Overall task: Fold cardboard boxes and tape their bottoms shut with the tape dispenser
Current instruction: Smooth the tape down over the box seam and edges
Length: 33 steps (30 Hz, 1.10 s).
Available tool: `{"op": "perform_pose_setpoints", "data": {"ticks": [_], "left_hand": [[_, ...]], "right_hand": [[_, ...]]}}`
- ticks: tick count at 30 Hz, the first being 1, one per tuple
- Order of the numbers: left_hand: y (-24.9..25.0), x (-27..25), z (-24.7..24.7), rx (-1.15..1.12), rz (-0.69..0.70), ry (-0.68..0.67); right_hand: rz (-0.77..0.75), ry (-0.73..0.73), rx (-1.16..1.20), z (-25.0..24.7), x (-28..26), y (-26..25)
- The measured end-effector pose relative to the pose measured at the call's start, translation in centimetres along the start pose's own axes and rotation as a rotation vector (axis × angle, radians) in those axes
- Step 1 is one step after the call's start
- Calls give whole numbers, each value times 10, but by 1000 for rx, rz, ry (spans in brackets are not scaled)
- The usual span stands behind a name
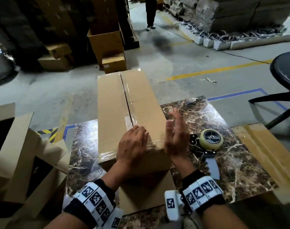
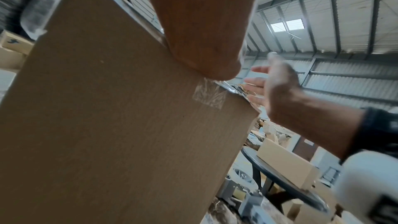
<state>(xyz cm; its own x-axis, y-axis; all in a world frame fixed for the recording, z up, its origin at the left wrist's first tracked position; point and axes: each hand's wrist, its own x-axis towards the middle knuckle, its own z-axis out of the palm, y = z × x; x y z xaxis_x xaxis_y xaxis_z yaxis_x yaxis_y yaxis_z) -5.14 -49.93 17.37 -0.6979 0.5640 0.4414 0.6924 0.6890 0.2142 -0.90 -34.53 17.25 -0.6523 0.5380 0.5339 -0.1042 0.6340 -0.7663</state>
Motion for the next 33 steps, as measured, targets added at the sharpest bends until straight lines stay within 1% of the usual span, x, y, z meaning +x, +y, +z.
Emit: {"op": "perform_pose_setpoints", "data": {"ticks": [2,4,5,8,11,13,16,18,21,23,26,30,33], "left_hand": [[0,-4,1,103,71,-112],[0,-7,1,212,142,-216],[0,-8,0,240,174,-244],[-4,-7,3,285,228,-300],[-8,-8,11,331,247,-323],[-10,-10,14,337,244,-336],[-8,-11,12,314,225,-322],[-7,-11,10,293,223,-297],[-8,-12,7,324,264,-271],[-10,-11,5,333,290,-277],[-16,-6,-3,300,278,-326],[-34,-4,-8,222,319,-381],[-40,-7,-8,222,355,-345]], "right_hand": [[-119,-123,-145,7,-3,14],[-236,-166,-185,8,-11,30],[-304,-174,-194,5,-15,36],[-508,-259,-240,-7,-20,56],[-711,-417,-338,-20,-7,66],[-788,-494,-413,-25,-1,67],[-805,-531,-436,-27,0,65],[-798,-587,-428,-29,0,64],[-808,-727,-441,-35,7,67],[-784,-807,-447,-38,11,66],[-752,-814,-416,-38,17,58],[-829,-744,-434,-36,25,55],[-847,-717,-410,-34,23,65]]}}
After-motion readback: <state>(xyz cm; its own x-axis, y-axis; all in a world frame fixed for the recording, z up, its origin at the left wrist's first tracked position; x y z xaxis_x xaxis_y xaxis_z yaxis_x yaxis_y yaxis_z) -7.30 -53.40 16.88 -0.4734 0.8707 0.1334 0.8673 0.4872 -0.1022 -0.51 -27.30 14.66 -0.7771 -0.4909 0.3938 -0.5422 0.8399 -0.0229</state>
